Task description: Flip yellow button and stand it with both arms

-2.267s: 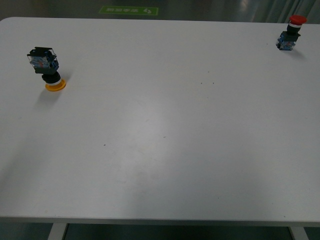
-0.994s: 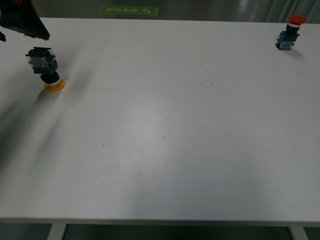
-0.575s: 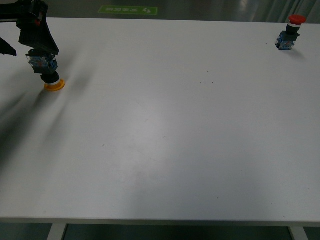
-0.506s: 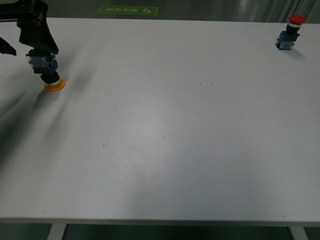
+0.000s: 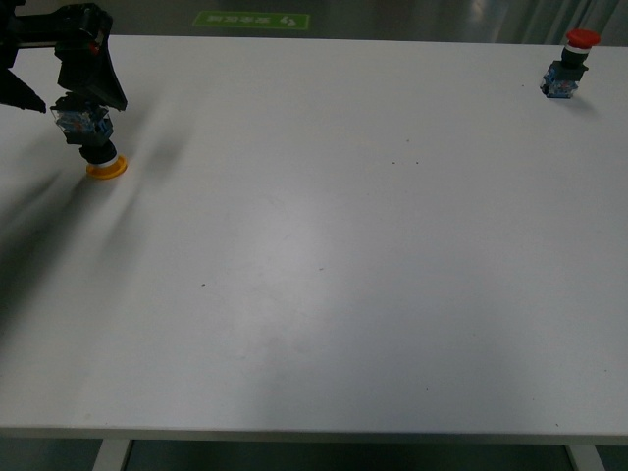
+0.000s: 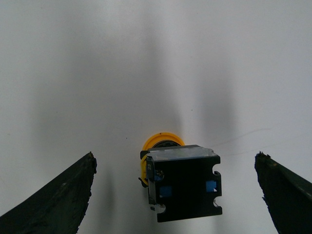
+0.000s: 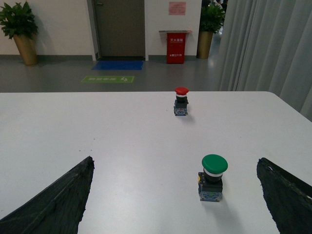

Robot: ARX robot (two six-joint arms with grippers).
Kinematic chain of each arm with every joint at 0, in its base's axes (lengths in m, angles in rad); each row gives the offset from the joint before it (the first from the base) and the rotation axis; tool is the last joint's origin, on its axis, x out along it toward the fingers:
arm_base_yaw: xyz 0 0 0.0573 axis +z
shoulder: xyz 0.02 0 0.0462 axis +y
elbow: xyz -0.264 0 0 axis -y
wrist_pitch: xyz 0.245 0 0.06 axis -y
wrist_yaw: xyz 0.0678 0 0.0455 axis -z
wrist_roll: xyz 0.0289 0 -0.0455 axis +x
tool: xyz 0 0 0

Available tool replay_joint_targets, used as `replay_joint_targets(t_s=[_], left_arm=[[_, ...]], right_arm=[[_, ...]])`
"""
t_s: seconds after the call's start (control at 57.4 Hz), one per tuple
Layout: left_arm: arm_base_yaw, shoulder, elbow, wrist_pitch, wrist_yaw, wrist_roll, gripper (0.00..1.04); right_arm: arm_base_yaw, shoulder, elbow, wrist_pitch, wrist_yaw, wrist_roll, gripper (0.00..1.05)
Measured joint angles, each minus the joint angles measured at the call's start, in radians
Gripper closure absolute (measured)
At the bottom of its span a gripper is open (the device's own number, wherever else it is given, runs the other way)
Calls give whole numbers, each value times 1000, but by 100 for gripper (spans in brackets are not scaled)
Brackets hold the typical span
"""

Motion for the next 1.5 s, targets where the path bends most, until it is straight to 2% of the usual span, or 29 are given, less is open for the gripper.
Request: replay_joint_targets(t_s=[0.244,0.436,0.61,0.732,0.854,1.011,1.133,1.308,1.5], left_arm=[[-5,14,17,-10,-13,-5,8],[-6,15,19,-16,-16,-7,47],[-7,16,20,-19,-16,-14,68],[-7,16,20,-19,3,-29,70],[-5,12,8,7,96,-91,70],[-38,-34,-45,158,389,-332,70],[-147,-68,-66,379,558,-576,70],[-295,-65,-65,622,609,-804,70],[-402,-40,-40,863,631,-1020,70]], right_arm=[[0,0,0,0,0,0,7],[0,0,0,0,0,0,7],[0,0,0,0,0,0,7],[0,0,0,0,0,0,7],[0,0,0,0,0,0,7],[0,0,0,0,0,0,7],[0,0,0,0,0,0,7],[0,0,0,0,0,0,7],[0,0,0,0,0,0,7]])
